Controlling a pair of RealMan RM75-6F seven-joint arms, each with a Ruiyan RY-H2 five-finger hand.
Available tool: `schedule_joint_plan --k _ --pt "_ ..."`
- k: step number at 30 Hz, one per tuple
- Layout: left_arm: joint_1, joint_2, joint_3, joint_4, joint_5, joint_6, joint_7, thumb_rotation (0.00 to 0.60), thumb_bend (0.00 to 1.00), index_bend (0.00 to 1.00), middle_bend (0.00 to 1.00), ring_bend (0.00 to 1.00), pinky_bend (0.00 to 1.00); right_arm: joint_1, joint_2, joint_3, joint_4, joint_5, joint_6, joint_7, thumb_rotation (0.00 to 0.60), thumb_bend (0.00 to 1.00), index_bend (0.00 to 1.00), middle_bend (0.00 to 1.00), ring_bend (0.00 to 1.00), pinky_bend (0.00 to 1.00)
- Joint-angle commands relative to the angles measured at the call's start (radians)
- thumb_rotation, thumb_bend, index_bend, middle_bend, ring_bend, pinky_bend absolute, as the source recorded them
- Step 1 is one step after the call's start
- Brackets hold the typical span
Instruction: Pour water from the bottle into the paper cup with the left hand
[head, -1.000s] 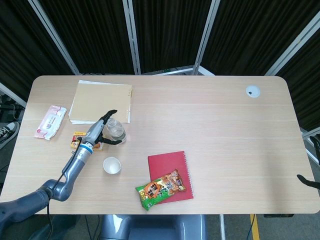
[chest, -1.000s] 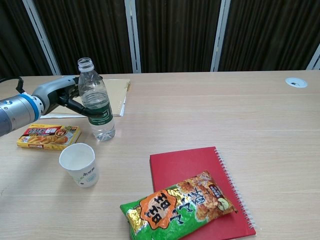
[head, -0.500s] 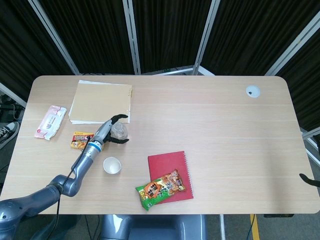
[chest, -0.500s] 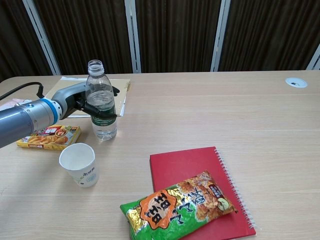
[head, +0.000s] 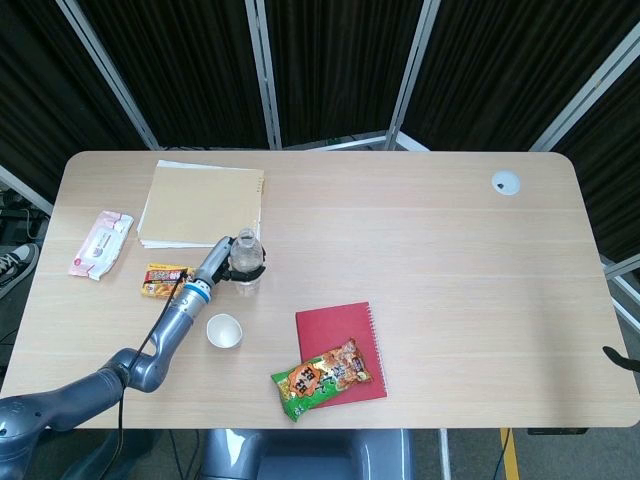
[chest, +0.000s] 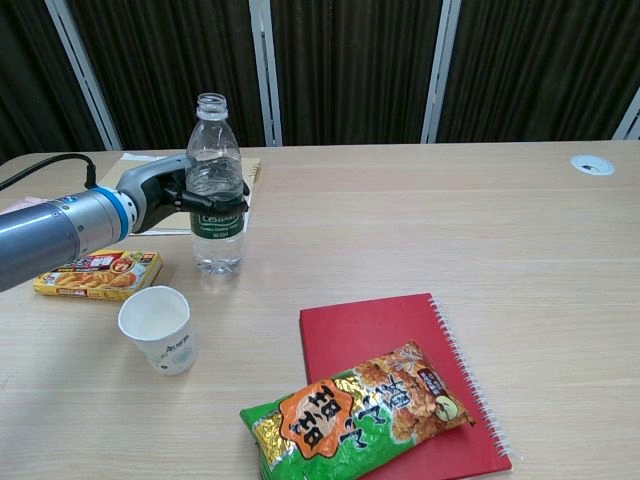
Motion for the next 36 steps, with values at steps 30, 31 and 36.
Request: schedule_joint_plan --k 30,31,36 --pt "0.133 0.409 0.282 -0.092 0.258 0.106 0.199 0.6 0.65 0.6 0.5 0.36 0.36 -0.009 -0.014 -0.009 -0.035 -0.021 0.035 -0.081 0.6 0.0 0.0 0.0 0.0 0.0" --pt "0.133 0.407 0.286 -0.088 0.263 0.11 0.21 0.6 0.65 0.6 0.5 0.36 0.36 -0.009 -0.014 -0.008 -0.035 -0.02 0.036 -0.082 0.6 0.0 0.0 0.0 0.0 0.0" --pt "0.129 0.393 0.302 -0.057 0.289 0.147 0.308 0.6 0.65 0.6 0.5 0.36 0.36 -0.013 -0.013 -0.005 -0.038 -0.015 0.043 -0.084 0.6 0.0 0.0 0.0 0.0 0.0"
